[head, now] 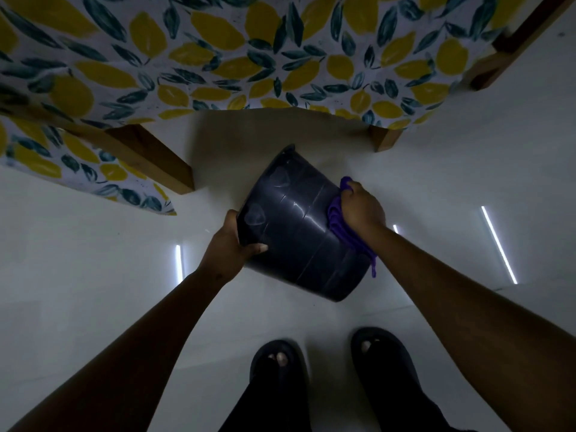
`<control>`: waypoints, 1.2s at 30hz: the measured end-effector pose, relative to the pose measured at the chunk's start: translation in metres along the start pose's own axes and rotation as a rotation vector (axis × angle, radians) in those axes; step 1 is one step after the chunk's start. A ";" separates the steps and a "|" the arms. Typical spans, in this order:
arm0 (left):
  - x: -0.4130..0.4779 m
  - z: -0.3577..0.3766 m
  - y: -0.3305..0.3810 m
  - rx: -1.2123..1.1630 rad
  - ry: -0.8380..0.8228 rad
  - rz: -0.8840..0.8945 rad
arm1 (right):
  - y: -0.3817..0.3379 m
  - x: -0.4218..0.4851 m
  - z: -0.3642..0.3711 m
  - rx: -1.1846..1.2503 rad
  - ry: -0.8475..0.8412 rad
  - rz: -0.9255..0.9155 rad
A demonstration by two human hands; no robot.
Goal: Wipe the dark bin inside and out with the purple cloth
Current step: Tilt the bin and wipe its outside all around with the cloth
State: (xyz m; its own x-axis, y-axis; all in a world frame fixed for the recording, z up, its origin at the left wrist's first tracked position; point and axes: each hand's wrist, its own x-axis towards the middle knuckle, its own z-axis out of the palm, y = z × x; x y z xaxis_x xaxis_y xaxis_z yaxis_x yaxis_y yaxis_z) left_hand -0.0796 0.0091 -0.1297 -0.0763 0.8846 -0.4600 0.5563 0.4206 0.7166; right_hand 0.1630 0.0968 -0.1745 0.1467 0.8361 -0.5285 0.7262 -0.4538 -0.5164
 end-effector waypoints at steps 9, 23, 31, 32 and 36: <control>0.005 0.001 -0.003 -0.001 -0.010 -0.010 | -0.024 -0.064 0.056 -0.324 0.273 -0.568; -0.003 0.001 -0.007 0.003 -0.015 -0.036 | -0.017 0.034 -0.002 -0.062 -0.163 -0.110; 0.015 -0.030 0.011 -0.159 -0.092 -0.165 | -0.010 -0.026 0.031 -0.120 0.169 -0.323; 0.018 -0.023 0.024 -0.172 -0.006 -0.158 | -0.009 -0.036 0.040 -0.149 0.208 -0.373; 0.012 0.005 0.042 0.054 0.313 -0.188 | -0.013 -0.068 0.058 -0.230 0.171 -0.488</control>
State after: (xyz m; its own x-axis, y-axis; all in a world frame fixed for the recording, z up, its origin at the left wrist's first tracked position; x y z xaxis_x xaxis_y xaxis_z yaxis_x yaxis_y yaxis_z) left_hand -0.0535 0.0367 -0.1081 -0.4264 0.8151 -0.3921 0.5509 0.5779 0.6022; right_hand 0.1045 0.0281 -0.1716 -0.1501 0.9789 -0.1386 0.8619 0.0609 -0.5034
